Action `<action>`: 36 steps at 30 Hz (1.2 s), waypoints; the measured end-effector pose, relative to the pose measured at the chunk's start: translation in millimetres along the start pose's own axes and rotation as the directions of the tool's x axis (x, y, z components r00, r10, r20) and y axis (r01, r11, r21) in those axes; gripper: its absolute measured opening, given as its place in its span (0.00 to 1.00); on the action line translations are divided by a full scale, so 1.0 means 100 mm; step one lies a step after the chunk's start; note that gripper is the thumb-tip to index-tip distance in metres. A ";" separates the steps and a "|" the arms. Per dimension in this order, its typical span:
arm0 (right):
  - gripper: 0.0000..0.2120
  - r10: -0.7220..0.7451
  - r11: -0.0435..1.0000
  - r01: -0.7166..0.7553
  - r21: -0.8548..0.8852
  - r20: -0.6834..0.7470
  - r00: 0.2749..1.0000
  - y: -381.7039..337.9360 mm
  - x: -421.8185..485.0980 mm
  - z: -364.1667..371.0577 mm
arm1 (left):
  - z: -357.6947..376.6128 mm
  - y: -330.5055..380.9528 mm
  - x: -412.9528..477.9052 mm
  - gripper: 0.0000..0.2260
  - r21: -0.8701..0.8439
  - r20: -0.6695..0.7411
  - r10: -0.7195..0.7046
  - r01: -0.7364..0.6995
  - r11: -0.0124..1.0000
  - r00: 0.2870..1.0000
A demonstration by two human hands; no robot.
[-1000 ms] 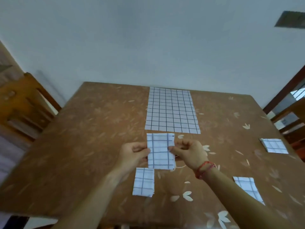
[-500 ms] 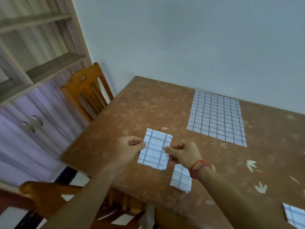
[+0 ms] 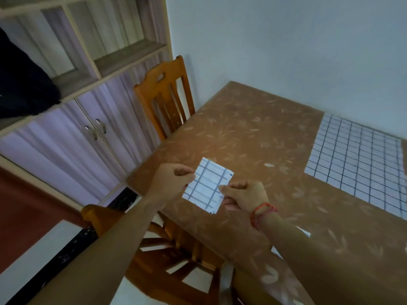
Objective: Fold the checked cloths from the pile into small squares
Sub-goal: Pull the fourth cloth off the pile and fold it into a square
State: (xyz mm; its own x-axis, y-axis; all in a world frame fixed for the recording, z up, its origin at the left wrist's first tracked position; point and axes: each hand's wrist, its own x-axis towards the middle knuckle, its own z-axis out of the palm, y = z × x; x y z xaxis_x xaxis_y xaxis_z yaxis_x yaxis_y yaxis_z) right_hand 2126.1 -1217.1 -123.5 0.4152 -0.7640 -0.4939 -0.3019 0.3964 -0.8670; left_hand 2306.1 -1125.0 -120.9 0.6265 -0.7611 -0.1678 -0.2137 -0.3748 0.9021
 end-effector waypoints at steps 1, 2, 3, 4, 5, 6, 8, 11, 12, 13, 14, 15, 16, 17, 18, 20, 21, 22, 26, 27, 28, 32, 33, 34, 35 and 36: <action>0.10 0.015 1.000 -0.015 0.003 -0.004 1.000 0.02 0.07 0.06 | -0.03 -0.06 0.07 0.03 0.009 -0.008 -0.003 0.003 1.000 1.000; 0.10 0.030 1.000 -0.030 0.004 -0.006 1.000 0.04 0.14 0.13 | -0.05 -0.11 0.13 0.03 0.018 -0.016 -0.003 0.003 1.000 1.000; 0.10 0.046 0.999 -0.046 0.002 -0.006 0.999 0.06 0.22 0.18 | -0.07 -0.17 0.20 0.03 0.024 -0.025 -0.005 0.006 1.000 1.000; 0.11 0.063 0.998 -0.063 0.000 -0.003 0.998 0.08 0.29 0.25 | -0.09 -0.23 0.27 0.03 0.028 -0.032 -0.007 0.008 1.000 0.999; 0.11 0.078 0.997 -0.078 0.003 0.000 0.997 0.10 0.37 0.31 | -0.10 -0.29 0.34 0.03 0.033 -0.038 -0.009 0.011 0.999 0.999; 0.12 0.094 0.995 -0.094 0.015 0.001 0.996 0.12 0.45 0.37 | -0.12 -0.35 0.41 0.03 0.039 -0.039 -0.013 0.015 0.999 0.999; 0.14 0.125 0.991 -0.125 0.048 0.001 0.992 0.17 0.61 0.48 | -0.13 -0.47 0.56 0.04 0.051 -0.041 -0.026 0.029 0.998 0.999; 0.16 0.169 0.981 -0.169 0.100 0.012 0.986 0.27 0.86 0.63 | -0.14 -0.66 0.80 0.04 0.084 -0.037 -0.034 0.037 0.996 0.999; 0.17 0.181 0.977 -0.181 0.111 0.017 0.983 0.31 0.95 0.68 | -0.14 -0.73 0.88 0.03 0.094 -0.036 -0.039 0.043 0.995 0.999; 0.16 0.191 0.974 -0.193 0.119 0.023 0.981 0.35 1.04 0.72 | -0.13 -0.79 0.96 0.03 0.110 -0.039 -0.044 0.048 0.993 0.998; 0.16 0.201 0.971 -0.203 0.122 0.032 0.979 0.39 1.13 0.76 | -0.13 -0.85 1.03 0.03 0.128 -0.042 -0.043 0.048 0.991 0.998; 0.14 0.212 0.969 -0.216 0.123 0.044 0.976 0.43 1.21 0.80 | -0.11 -0.91 1.10 0.03 0.145 -0.047 -0.040 0.047 0.988 0.998; 0.12 0.222 0.966 -0.227 0.123 0.053 0.974 0.47 1.30 0.83 | -0.10 -0.97 1.17 0.03 0.156 -0.051 -0.036 0.043 0.987 0.998; 0.10 0.233 0.963 -0.239 0.122 0.059 0.971 0.50 1.38 0.87 | -0.09 -1.03 1.22 0.04 0.165 -0.056 -0.033 0.042 0.985 0.998; 0.09 0.243 0.961 -0.250 0.119 0.065 0.968 0.54 1.46 0.90 | -0.08 -1.08 1.28 0.04 0.173 -0.062 -0.033 0.043 0.984 0.998; 0.08 0.263 0.956 -0.271 0.109 0.083 0.961 0.60 1.61 0.96 | -0.06 -1.20 1.37 0.04 0.191 -0.074 -0.038 0.051 0.980 0.997; 0.08 0.272 0.954 -0.280 0.105 0.088 0.958 0.63 1.68 0.99 | -0.05 -1.25 1.42 0.04 0.204 -0.077 -0.042 0.057 0.977 0.996; 0.08 0.277 0.953 -0.286 0.101 0.093 0.956 0.66 1.74 1.01 | -0.05 -1.30 1.45 0.03 0.222 -0.078 -0.042 0.059 0.973 0.996; 0.08 0.295 0.950 -0.304 0.077 0.114 0.949 0.75 1.88 1.10 | -0.03 -1.44 1.54 0.03 0.304 -0.087 -0.016 0.041 0.952 0.996; 0.08 0.299 0.949 -0.308 0.072 0.113 0.948 0.77 1.90 1.12 | -0.03 -1.46 1.55 0.03 0.314 -0.085 -0.009 0.036 0.949 0.996; 0.08 0.305 0.947 -0.313 0.068 0.110 0.946 0.78 1.92 1.14 | -0.02 -1.49 1.57 0.03 0.322 -0.084 -0.005 0.031 0.946 0.996; 0.09 0.318 0.945 -0.322 0.053 0.080 0.945 0.84 2.01 1.19 | 0.00 -1.58 1.60 0.03 0.368 -0.082 0.032 0.000 0.930 0.996; 0.09 0.314 0.947 -0.318 0.044 0.071 0.947 0.85 2.02 1.19 | 0.00 -1.59 1.61 0.03 0.376 -0.081 0.044 -0.010 0.927 0.996; 0.09 0.310 0.949 -0.313 0.036 0.064 0.948 0.86 2.03 1.20 | 0.01 -1.60 1.62 0.03 0.383 -0.082 0.052 -0.016 0.924 0.995; 0.09 0.308 0.950 -0.310 0.029 0.061 0.950 0.87 2.04 1.20 | 0.01 -1.61 1.62 0.03 0.389 -0.082 0.056 -0.020 0.921 0.995; 0.10 0.306 0.951 -0.308 0.023 0.058 0.950 0.87 2.04 1.20 | 0.02 -1.61 1.63 0.03 0.393 -0.082 0.060 -0.023 0.919 0.995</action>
State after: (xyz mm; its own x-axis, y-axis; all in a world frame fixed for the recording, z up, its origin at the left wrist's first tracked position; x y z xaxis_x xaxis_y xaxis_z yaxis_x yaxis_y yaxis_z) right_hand 2287.8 -1276.9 -307.5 0.3521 -0.5750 -0.7385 -0.3948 0.6241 -0.6742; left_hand 2441.4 -1189.6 -294.7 0.6721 -0.7361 -0.0804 -0.5053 -0.5353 0.6769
